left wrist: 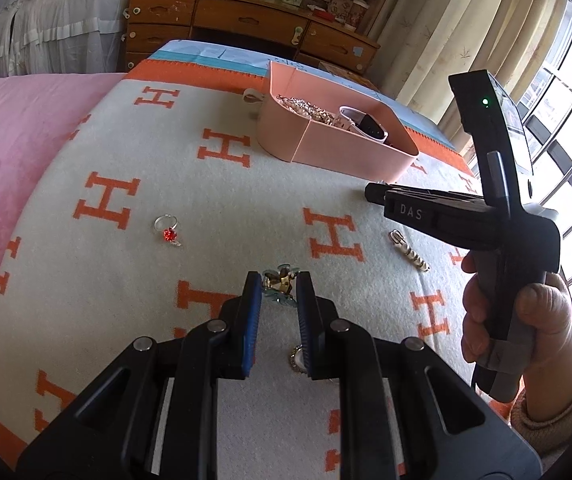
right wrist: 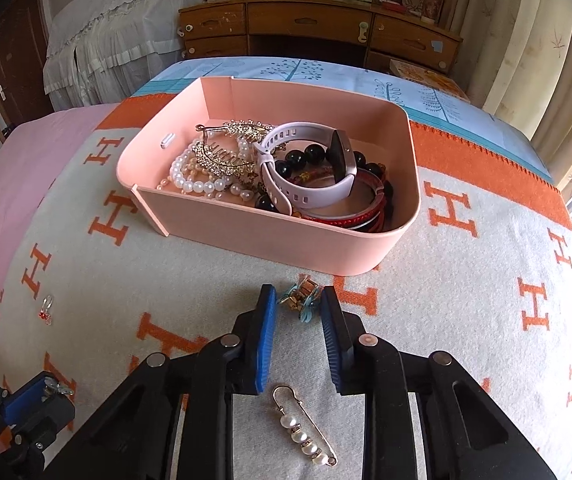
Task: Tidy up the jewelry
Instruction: 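Grasp the flower brooch with the left gripper and carry it to the pink tray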
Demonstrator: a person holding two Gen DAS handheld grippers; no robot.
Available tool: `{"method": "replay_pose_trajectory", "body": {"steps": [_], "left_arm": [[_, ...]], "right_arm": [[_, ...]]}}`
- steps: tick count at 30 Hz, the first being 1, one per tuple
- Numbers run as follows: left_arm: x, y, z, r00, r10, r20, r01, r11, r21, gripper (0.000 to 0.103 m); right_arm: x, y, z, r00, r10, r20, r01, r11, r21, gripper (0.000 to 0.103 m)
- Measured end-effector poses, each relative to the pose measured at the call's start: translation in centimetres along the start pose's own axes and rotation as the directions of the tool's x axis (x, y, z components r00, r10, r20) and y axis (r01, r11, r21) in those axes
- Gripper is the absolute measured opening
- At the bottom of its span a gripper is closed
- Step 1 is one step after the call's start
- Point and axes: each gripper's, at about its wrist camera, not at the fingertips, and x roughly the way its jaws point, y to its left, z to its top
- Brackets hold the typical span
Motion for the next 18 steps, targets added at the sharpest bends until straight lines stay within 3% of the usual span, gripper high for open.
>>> {"method": "replay_pose_trajectory", "body": {"steps": [6,10,18], "left_arm": [[-0.5,0.2,0.4,1.0,-0.001,0.005,0.001,1.0,-0.01,0.015],[-1.3,0.1,1.6,1.0,-0.004,0.019,0.004,1.0,-0.009,0.015],[-2.8,-1.7,7.7,0.997,0.011,0.07,-0.013,1.0,0.021,0.015]], "right_arm": [[-0.6,-0.5,-0.3,0.999,0.049,-0.013,-0.049,0.999,0.024,0.022],[-3.4,-1.1,-1.0,0.996,0.086,0.014,-0.086,0.996,0.026,0.022],[-9.9,-2.0,1.0,0.984,0.14,0.112,-0.14,0.99,-0.008,0.022]]}}
